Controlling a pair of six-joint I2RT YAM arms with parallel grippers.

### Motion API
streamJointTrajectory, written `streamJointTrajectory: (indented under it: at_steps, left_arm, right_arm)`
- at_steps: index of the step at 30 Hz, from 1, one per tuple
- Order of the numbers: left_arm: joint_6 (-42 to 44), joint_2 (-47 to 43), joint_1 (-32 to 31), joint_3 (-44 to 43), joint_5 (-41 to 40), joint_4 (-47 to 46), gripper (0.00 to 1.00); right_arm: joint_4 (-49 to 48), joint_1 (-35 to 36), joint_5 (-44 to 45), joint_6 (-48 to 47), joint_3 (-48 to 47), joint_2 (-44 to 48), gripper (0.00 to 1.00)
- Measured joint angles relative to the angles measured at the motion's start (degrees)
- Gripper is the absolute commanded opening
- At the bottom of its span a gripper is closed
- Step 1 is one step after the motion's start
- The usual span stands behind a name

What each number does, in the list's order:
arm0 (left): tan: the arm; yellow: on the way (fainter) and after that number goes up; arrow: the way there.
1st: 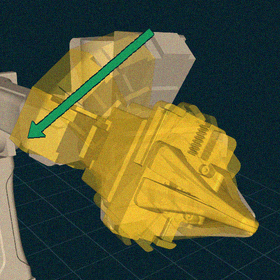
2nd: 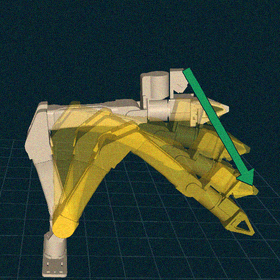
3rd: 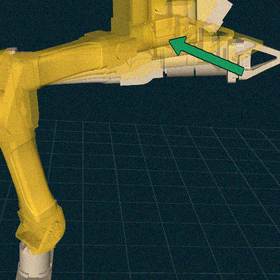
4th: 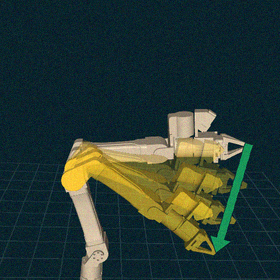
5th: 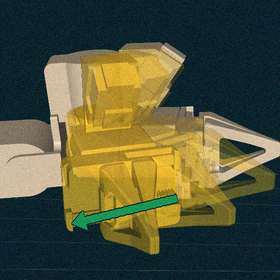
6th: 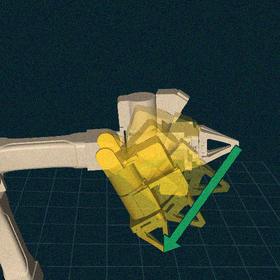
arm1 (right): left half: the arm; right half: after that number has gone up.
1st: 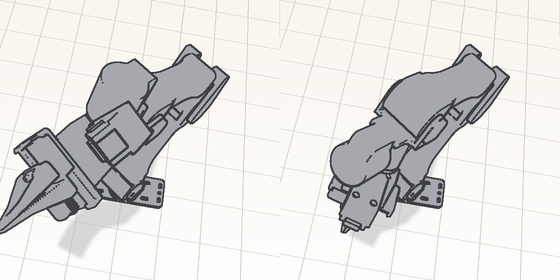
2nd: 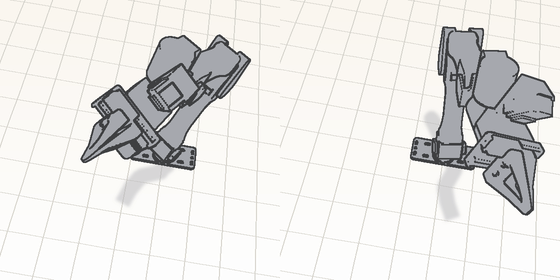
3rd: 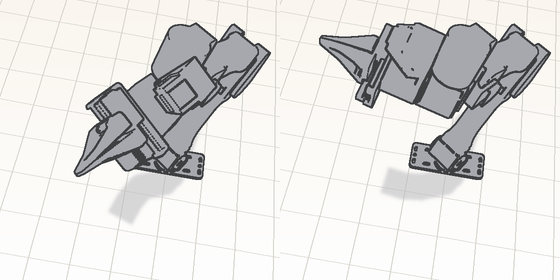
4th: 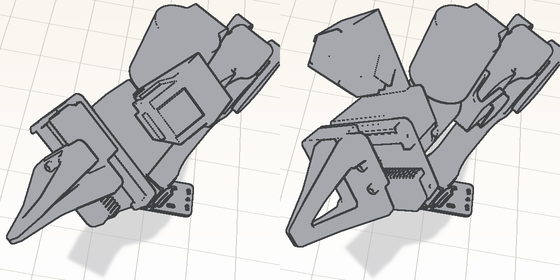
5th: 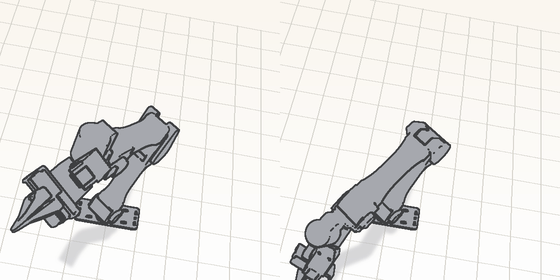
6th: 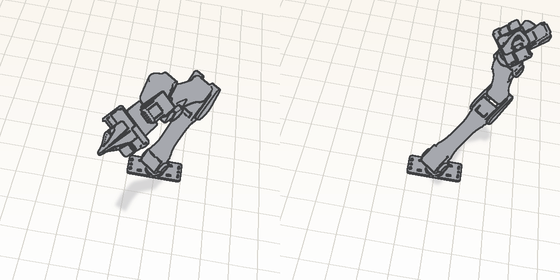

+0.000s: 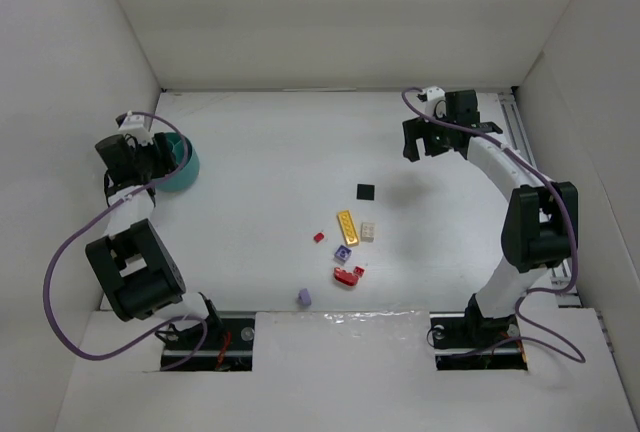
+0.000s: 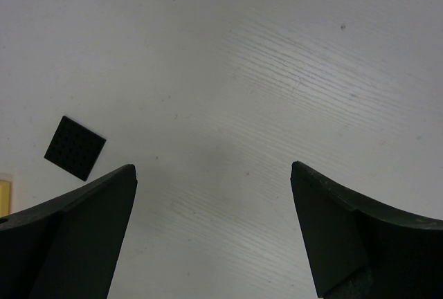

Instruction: Sort the legos into containers by color

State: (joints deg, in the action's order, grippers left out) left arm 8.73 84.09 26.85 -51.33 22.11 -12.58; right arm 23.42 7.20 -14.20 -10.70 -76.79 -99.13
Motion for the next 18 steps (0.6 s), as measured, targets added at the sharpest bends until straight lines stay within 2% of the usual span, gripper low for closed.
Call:
streamJointTrajectory:
  at_steps: [4, 7, 10, 14, 18]
  left_arm:
    - [0.63, -2.29, -0.24, -0.17, 2.27, 1.57, 0.53]
    - [4.39, -4.55, -0.94, -4.70, 7.41, 8.13, 0.51]
    - [16.41, -3.67, -4.76, -18.05, 14.69, 21.90, 0.51]
    - [37.88, 1.44, -15.87, -36.52, 21.59, 40.52, 0.52]
    - [56.46, 8.48, -25.40, -44.13, 26.01, 55.41, 0.53]
  right_arm:
    - [0.00, 0.00, 0.02, 0.00, 0.00, 0.00, 0.97]
    - [0.00, 0.00, 0.02, 0.00, 0.00, 0.00, 0.97]
    - [-0.15, -0.04, 0.04, 0.00, 0.28, 0.26, 0.97]
    - [-0.31, -1.03, -0.39, 0.00, 2.32, 2.10, 0.97]
    - [-0.11, -4.87, -1.77, 0.22, 4.20, 4.52, 0.96]
